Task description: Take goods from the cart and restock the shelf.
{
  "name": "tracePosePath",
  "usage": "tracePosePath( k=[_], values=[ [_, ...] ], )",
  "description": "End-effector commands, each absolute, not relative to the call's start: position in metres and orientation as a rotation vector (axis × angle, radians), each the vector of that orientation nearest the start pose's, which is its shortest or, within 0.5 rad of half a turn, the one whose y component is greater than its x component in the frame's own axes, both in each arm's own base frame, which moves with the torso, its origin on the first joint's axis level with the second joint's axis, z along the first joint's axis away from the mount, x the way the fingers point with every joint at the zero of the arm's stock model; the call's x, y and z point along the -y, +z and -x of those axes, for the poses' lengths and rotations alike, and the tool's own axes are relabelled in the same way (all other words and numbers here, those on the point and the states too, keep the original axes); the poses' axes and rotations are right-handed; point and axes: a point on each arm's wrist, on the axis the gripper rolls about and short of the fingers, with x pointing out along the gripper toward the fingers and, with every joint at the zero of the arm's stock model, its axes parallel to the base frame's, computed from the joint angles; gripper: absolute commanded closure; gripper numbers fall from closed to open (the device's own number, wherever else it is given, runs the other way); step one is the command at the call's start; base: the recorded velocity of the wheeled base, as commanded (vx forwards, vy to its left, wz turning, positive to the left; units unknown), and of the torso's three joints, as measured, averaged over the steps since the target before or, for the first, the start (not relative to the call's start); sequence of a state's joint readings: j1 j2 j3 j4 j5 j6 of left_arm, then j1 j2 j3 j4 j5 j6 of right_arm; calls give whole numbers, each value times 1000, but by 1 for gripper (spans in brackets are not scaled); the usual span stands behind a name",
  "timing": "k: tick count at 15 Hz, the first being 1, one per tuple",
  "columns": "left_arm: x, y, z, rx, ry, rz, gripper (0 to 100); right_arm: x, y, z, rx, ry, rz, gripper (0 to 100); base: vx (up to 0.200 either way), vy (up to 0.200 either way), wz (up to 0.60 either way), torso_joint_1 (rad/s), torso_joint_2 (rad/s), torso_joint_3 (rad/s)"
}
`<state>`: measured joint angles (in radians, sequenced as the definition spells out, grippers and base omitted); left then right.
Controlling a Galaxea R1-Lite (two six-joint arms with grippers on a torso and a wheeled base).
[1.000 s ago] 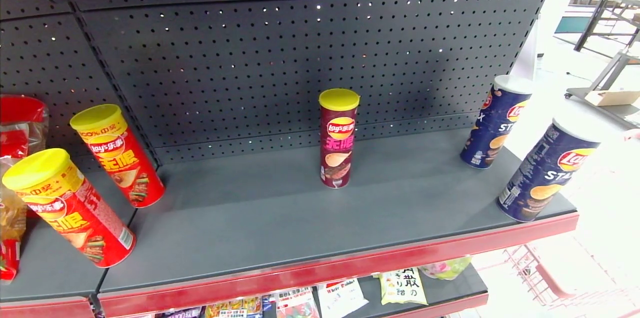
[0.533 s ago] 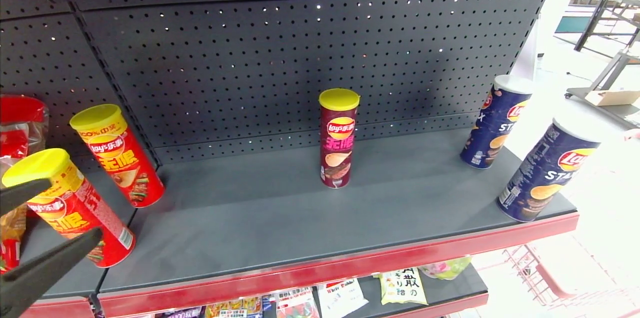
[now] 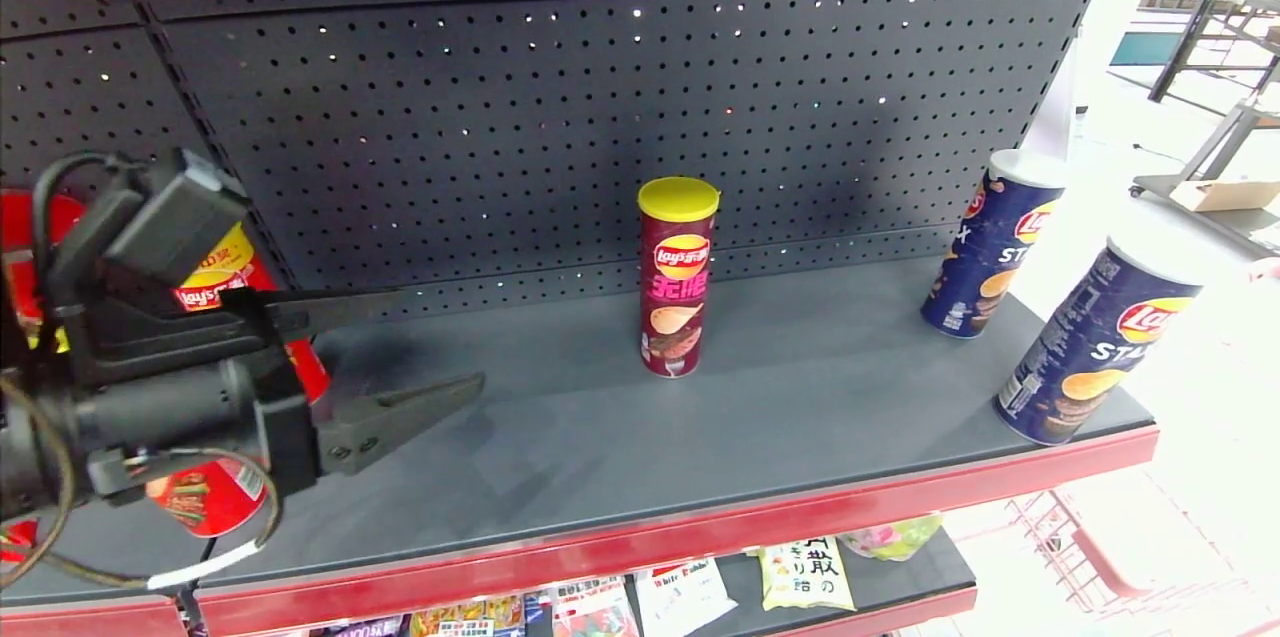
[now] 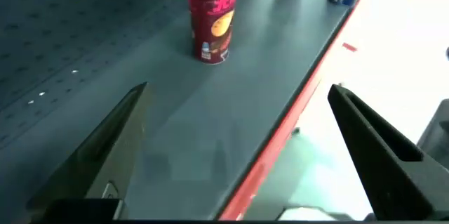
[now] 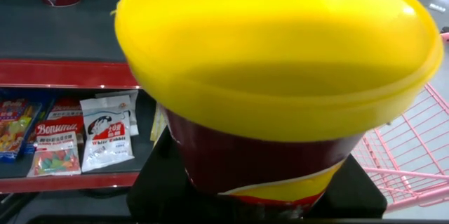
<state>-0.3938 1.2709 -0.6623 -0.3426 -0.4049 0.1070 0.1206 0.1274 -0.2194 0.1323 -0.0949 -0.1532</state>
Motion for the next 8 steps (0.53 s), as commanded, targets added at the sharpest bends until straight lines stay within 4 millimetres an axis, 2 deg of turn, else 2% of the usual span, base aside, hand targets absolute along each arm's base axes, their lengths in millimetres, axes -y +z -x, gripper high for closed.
tracePosePath(
  k=[1,6,8],
  values=[
    [115,209,-222,-305,-862,-138,0,6,124,29,-33,29,157,100,0,0,0,0,0,0],
    [164,210,-260,-301,-944,-148,0,6,125,29,-26,24,155,100,0,0,0,0,0,0],
    [175,200,-271,-328,-953,-155,0,6,125,30,-23,23,155,100,0,0,0,0,0,0]
  ],
)
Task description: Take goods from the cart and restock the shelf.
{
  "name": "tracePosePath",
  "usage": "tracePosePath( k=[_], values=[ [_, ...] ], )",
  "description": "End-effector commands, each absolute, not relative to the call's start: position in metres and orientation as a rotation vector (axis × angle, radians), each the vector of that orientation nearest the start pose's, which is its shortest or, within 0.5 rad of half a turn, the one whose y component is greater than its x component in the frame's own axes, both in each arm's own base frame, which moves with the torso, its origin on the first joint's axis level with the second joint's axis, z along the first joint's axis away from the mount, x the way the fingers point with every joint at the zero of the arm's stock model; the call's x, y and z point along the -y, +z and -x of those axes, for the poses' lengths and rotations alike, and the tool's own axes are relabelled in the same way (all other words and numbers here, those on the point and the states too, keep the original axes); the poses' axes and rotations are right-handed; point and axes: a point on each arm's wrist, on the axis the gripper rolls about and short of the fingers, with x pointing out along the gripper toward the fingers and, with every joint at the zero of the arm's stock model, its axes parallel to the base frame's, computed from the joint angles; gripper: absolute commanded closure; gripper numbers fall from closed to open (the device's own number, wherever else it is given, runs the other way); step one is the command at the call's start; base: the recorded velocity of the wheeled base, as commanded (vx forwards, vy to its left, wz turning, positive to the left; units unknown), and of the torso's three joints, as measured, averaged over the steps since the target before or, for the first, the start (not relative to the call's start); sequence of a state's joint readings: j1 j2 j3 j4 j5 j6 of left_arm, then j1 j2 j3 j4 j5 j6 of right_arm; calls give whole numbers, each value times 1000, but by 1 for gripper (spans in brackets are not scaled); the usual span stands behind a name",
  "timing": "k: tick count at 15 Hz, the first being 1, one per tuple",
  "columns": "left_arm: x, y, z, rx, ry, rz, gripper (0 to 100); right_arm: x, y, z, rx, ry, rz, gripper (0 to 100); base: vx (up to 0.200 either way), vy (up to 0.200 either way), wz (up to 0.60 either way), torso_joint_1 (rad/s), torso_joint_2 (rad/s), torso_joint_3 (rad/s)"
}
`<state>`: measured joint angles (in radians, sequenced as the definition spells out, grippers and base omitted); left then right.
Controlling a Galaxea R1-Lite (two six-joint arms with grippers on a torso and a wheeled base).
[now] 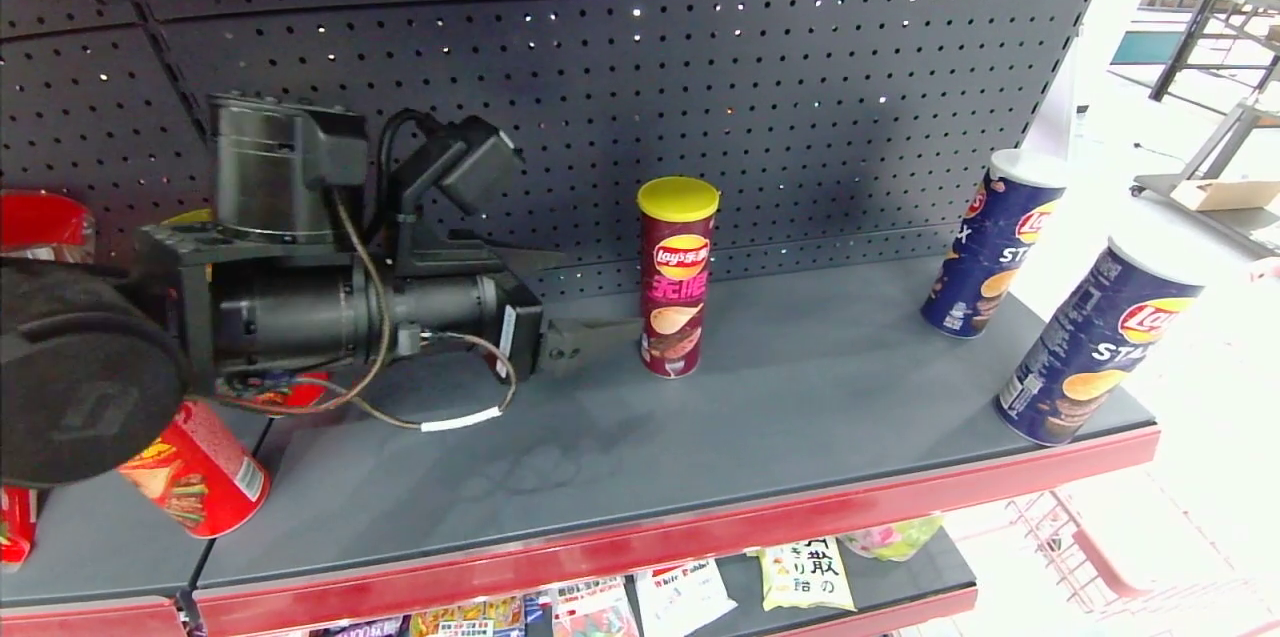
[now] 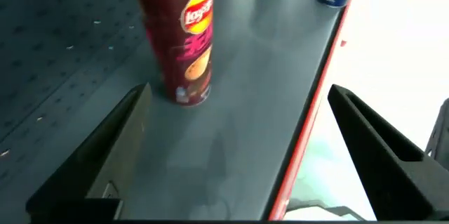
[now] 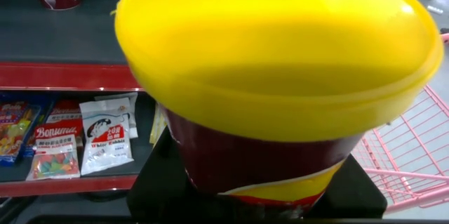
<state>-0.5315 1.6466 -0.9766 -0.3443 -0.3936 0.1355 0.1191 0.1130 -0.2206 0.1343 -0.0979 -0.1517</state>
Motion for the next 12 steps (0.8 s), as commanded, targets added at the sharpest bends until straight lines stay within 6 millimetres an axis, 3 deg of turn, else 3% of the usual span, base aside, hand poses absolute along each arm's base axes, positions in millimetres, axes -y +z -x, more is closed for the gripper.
tracePosePath(
  k=[1,5,12],
  values=[
    [178,194,-278,-326,-942,-158,0,6,126,30,-21,25,154,100,0,0,0,0,0,0],
    [198,181,-312,-176,-859,-155,0,6,124,30,-24,25,155,100,0,0,0,0,0,0],
    [211,183,-332,-142,-861,-151,0,6,123,31,-20,23,145,100,0,0,0,0,0,0]
  ],
)
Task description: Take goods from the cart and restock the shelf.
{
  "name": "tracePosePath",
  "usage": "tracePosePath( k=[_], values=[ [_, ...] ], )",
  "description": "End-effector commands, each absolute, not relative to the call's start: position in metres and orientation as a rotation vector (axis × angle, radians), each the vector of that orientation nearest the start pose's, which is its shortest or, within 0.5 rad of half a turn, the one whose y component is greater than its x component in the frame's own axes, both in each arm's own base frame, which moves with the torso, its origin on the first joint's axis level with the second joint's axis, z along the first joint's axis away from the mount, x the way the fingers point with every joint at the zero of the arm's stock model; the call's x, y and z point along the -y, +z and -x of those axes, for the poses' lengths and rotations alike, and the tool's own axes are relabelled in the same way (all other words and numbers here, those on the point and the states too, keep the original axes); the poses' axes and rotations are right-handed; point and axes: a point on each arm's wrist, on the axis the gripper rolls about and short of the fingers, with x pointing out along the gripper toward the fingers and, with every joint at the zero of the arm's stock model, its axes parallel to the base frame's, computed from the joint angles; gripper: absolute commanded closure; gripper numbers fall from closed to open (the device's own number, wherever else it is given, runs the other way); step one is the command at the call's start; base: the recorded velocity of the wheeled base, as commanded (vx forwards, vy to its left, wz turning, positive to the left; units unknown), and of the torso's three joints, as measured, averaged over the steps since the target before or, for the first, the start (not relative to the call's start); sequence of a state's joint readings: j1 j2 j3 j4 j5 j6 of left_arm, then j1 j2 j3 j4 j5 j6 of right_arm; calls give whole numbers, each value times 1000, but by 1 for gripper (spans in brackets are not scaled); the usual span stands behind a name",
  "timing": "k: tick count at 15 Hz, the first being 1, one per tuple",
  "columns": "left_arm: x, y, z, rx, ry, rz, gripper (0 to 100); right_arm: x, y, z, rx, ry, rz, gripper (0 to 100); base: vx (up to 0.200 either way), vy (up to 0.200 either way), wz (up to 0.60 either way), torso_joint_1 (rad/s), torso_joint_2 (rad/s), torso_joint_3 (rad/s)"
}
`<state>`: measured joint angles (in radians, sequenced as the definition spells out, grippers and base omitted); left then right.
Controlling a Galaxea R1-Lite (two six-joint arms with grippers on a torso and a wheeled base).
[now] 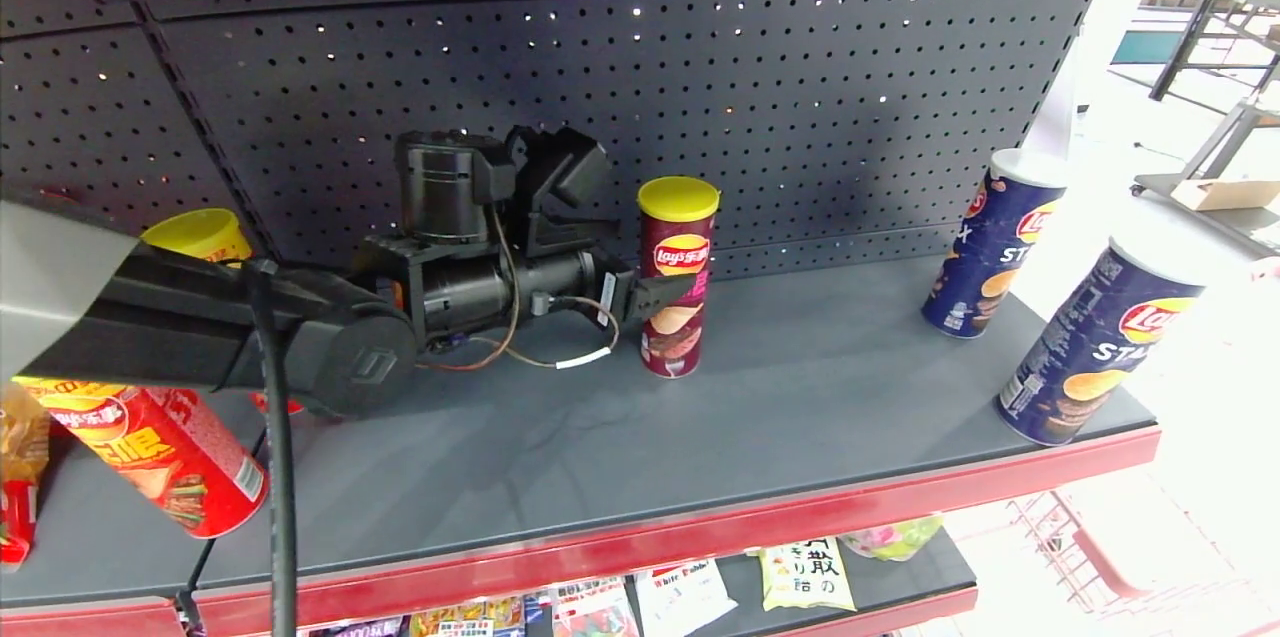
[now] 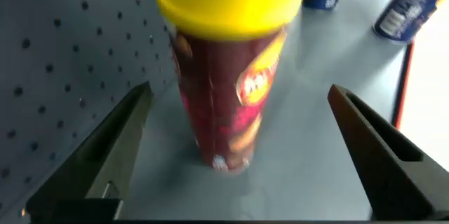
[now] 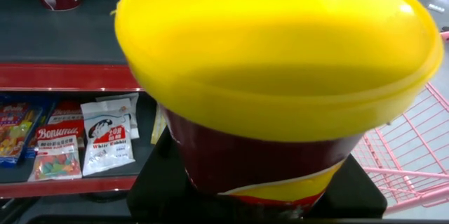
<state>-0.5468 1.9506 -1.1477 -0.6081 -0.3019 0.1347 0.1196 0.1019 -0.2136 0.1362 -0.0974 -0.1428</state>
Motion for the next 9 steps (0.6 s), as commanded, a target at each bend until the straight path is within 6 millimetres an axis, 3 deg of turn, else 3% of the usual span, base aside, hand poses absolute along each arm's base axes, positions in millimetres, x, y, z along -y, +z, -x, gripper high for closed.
tracePosePath(
  k=[1,9],
  values=[
    [216,185,-337,-127,-865,-150,0,6,123,31,-20,23,145,100,0,0,0,0,0,0],
    [229,178,-348,-120,-877,-151,0,6,124,31,-17,23,145,100,0,0,0,0,0,0]
  ],
)
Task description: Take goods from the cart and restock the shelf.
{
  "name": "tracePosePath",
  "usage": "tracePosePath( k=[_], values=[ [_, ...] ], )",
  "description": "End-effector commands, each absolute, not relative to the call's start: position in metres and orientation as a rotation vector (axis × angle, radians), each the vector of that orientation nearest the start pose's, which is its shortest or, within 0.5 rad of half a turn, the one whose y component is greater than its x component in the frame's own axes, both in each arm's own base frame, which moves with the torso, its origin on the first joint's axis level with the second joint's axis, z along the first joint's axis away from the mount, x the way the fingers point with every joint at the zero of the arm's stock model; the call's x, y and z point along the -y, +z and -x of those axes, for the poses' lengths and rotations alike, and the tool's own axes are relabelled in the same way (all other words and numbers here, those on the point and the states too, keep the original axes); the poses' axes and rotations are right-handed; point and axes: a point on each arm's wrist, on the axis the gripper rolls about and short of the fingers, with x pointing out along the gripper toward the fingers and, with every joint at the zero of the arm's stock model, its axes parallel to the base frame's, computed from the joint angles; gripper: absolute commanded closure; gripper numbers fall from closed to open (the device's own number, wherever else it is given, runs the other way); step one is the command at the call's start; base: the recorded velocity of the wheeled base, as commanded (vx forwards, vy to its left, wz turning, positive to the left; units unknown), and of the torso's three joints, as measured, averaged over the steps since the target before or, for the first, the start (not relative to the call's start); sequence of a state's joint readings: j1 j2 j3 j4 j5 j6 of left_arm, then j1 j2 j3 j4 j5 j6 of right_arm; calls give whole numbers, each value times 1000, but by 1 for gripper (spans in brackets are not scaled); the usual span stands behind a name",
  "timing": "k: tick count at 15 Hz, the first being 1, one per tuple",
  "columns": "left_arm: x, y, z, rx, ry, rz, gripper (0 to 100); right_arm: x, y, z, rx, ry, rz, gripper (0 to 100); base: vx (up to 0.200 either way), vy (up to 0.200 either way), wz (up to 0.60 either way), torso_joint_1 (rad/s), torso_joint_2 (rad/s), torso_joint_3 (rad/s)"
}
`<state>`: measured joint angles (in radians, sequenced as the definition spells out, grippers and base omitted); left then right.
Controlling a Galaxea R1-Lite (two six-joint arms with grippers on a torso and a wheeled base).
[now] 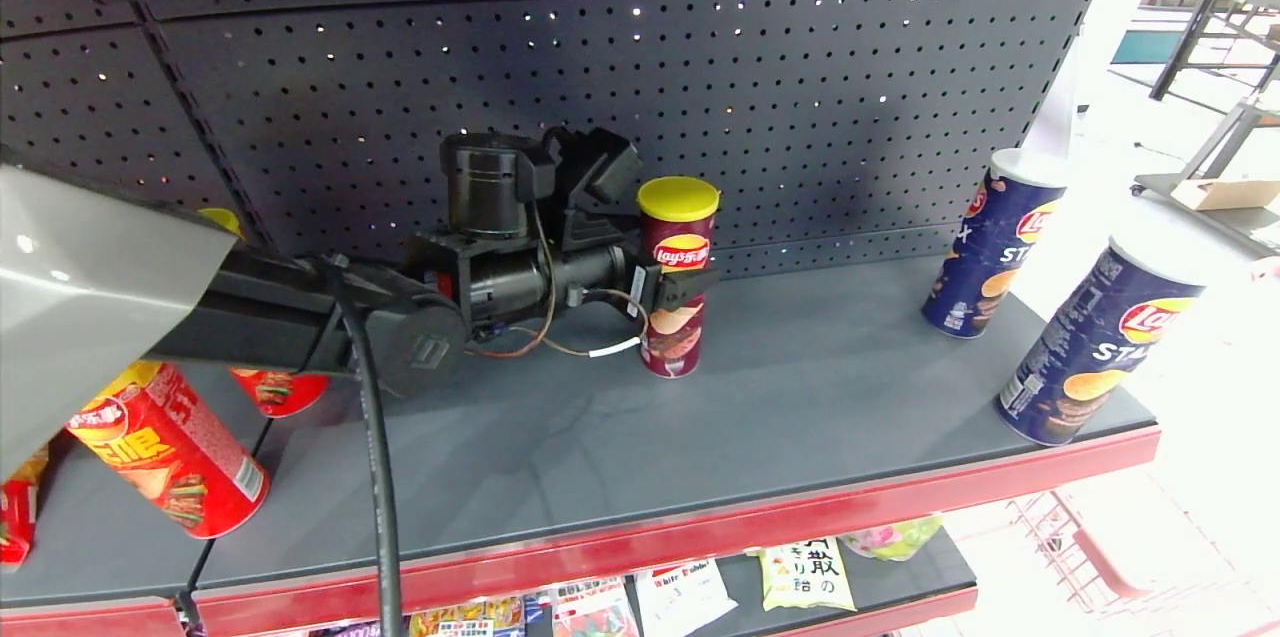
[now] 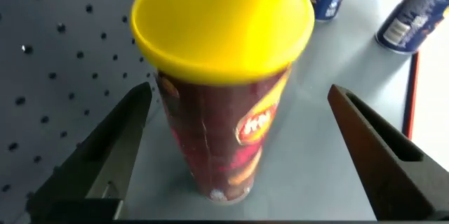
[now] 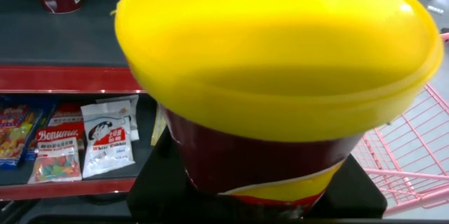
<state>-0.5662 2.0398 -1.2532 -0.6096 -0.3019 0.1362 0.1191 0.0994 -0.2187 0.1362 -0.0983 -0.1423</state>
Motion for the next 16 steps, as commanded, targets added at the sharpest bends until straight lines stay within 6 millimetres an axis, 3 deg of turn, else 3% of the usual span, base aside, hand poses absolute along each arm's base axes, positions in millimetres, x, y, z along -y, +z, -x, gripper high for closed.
tracePosePath(
  k=[1,10,11,16],
  values=[
    [231,179,-351,-110,-877,-150,0,6,124,31,-18,23,145,100,0,0,0,0,0,0],
    [245,171,-366,-97,-885,-149,0,6,125,30,-21,22,147,100,0,0,0,0,0,0],
    [246,170,-367,-99,-885,-149,100,6,126,30,-23,22,147,100,0,0,0,0,0,0],
    [246,167,-366,-112,-887,-148,100,6,125,30,-23,22,147,100,0,0,0,0,0,0]
  ],
)
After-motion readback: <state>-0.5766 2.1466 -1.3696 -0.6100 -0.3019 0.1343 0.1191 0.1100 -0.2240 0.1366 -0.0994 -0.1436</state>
